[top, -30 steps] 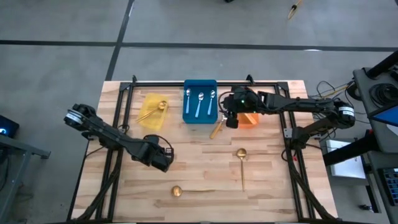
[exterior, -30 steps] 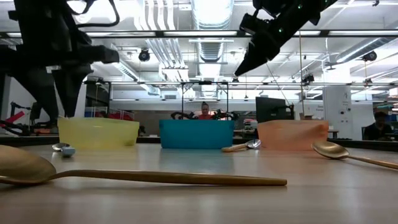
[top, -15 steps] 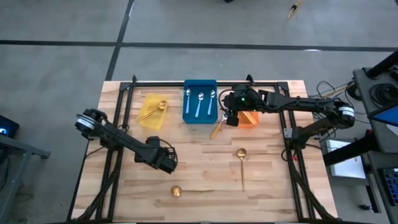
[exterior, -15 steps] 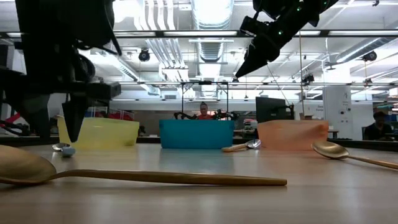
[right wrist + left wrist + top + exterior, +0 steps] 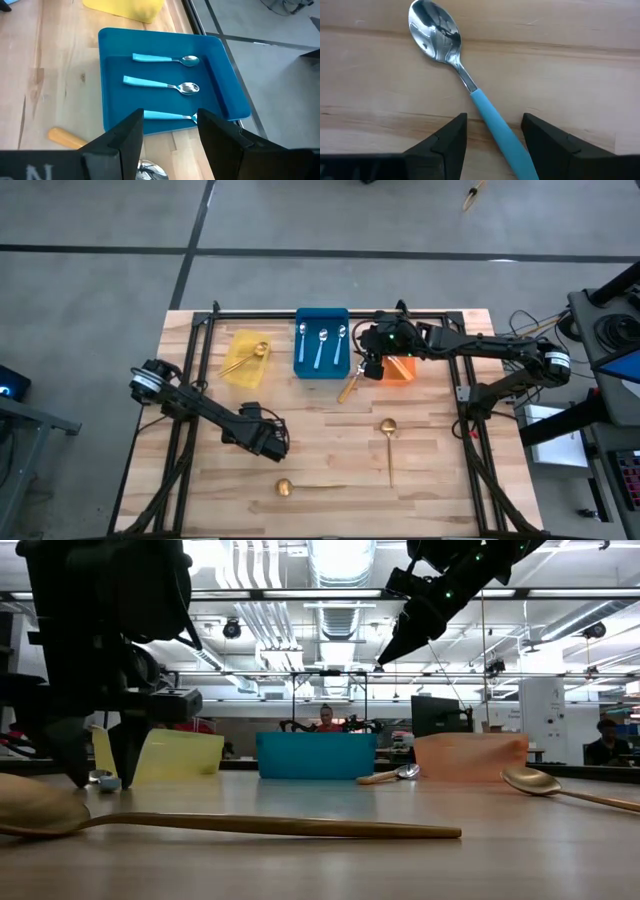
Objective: Sort silverware by color (type)
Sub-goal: Put the blue spoon into the blue bin
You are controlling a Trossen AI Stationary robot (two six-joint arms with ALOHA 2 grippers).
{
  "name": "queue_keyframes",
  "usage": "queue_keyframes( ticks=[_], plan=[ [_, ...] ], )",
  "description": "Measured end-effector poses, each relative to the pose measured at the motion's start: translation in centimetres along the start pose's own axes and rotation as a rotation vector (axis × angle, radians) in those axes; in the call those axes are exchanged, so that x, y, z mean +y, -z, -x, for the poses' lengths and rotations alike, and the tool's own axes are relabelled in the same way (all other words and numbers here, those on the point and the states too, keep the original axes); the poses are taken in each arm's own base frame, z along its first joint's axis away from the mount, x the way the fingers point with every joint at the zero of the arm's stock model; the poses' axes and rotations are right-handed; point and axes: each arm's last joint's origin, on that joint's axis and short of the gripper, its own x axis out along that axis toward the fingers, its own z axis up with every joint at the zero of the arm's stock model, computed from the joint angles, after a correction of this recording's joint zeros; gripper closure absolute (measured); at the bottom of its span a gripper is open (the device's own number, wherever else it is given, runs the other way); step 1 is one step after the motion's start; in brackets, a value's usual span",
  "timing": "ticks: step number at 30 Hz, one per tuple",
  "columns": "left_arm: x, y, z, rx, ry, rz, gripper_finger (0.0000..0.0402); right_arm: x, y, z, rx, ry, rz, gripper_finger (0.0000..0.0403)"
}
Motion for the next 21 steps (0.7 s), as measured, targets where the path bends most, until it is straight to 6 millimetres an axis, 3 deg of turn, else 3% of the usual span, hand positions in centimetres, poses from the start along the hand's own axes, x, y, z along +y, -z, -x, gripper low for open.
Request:
queue_keyframes(
  ticks=[21],
  plan=[
    [0.7, 1.8, 0.8, 0.083, 0.016, -0.057, 0.0358, -0.1, 0.0, 0.0, 0.001, 0.002, -0.002, 0.0227]
  ],
)
